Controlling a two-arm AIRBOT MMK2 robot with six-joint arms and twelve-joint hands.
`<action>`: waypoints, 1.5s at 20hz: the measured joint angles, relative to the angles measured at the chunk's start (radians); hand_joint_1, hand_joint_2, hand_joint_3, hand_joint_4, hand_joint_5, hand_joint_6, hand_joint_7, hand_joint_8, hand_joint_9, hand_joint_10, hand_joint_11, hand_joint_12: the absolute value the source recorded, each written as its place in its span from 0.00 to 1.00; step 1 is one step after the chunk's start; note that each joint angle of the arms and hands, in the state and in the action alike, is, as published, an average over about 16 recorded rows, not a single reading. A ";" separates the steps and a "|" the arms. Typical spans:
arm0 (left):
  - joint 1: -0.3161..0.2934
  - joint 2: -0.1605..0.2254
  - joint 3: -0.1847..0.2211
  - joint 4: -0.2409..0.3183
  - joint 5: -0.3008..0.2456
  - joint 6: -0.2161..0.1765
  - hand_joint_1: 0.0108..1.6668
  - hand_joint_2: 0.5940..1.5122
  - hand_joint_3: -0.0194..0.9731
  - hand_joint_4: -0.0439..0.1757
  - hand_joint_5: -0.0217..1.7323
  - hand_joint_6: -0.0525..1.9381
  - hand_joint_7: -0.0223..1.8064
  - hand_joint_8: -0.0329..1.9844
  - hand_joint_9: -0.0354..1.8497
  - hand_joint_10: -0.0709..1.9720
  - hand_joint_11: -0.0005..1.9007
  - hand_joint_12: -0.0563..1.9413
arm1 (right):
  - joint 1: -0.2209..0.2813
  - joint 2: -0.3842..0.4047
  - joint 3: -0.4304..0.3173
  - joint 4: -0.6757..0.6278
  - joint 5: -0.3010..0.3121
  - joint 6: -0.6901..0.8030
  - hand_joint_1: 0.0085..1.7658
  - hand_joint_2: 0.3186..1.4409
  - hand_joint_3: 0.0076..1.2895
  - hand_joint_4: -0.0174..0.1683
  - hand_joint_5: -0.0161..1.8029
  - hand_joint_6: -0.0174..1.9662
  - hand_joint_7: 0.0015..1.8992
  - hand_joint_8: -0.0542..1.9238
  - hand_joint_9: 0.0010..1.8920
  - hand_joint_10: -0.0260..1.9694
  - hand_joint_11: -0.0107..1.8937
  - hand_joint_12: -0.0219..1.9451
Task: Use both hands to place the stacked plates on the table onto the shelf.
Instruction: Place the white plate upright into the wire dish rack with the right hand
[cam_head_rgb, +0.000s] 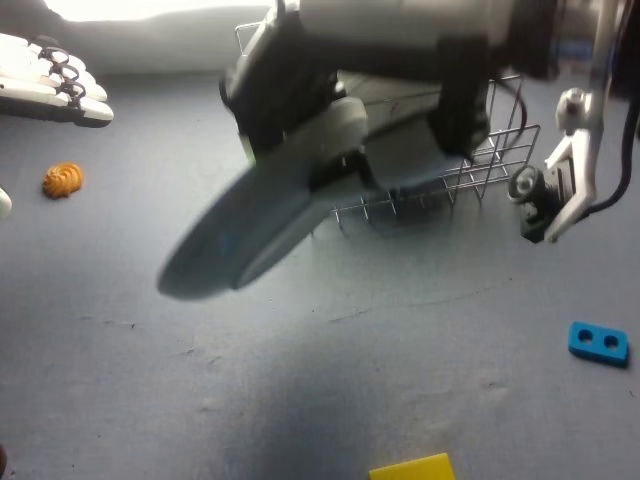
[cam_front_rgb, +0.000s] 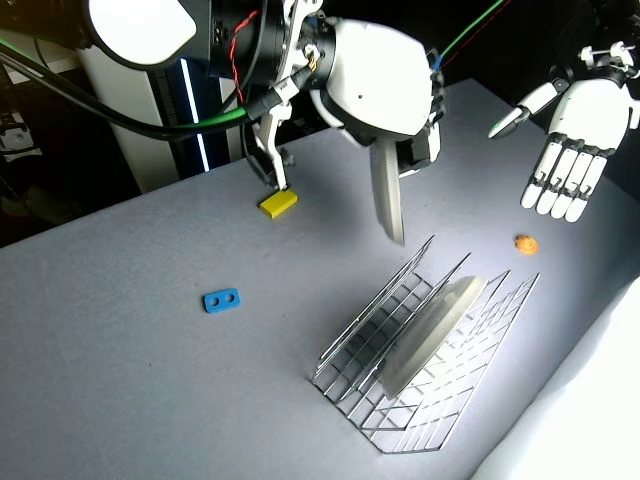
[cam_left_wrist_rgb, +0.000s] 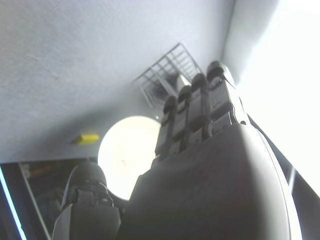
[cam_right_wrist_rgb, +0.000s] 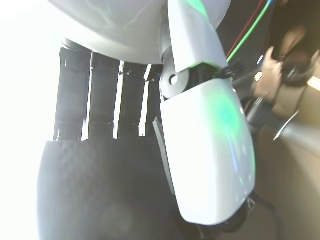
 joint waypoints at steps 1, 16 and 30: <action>0.000 -0.001 -0.001 0.000 0.000 -0.002 0.00 0.58 0.03 0.19 0.03 0.03 0.03 0.01 0.03 0.04 0.02 0.04 | 0.011 0.003 0.008 -0.014 -0.001 0.037 0.77 0.61 0.00 0.05 0.49 0.49 0.55 0.47 0.52 0.56 0.44 0.60; 0.012 -0.002 -0.024 -0.026 -0.025 -0.003 0.00 0.57 0.03 0.19 0.03 0.03 0.02 0.01 0.03 0.04 0.01 0.03 | 0.085 0.017 0.121 0.078 -0.048 0.204 0.78 0.62 0.00 0.05 0.48 0.49 0.54 0.48 0.51 0.57 0.43 0.61; 0.021 0.001 -0.056 -0.028 -0.039 0.029 0.00 0.57 0.03 0.19 0.04 0.03 0.03 0.01 0.03 0.04 0.01 0.04 | 0.024 -0.032 0.279 0.197 -0.057 0.205 0.77 0.63 0.01 0.05 0.48 0.49 0.53 0.49 0.51 0.58 0.41 0.62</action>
